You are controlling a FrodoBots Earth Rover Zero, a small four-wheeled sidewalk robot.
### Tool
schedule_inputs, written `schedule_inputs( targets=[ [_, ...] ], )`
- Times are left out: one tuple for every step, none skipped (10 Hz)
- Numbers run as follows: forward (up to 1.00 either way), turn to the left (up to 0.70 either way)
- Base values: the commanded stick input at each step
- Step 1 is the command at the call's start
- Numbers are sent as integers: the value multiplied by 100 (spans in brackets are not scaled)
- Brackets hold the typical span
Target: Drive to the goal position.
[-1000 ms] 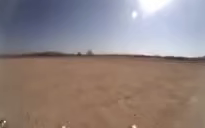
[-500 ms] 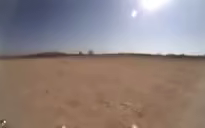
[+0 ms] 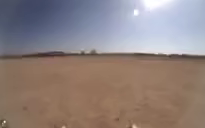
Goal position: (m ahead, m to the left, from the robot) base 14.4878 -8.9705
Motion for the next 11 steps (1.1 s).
schedule_inputs(
  targets=[
    [100, -27],
    [100, -27],
    [100, -27],
    [100, -27],
    [100, -27],
    [100, -27],
    [100, -27],
    [100, -27],
    [100, -27],
    [100, -23],
    [100, -2]
  ],
)
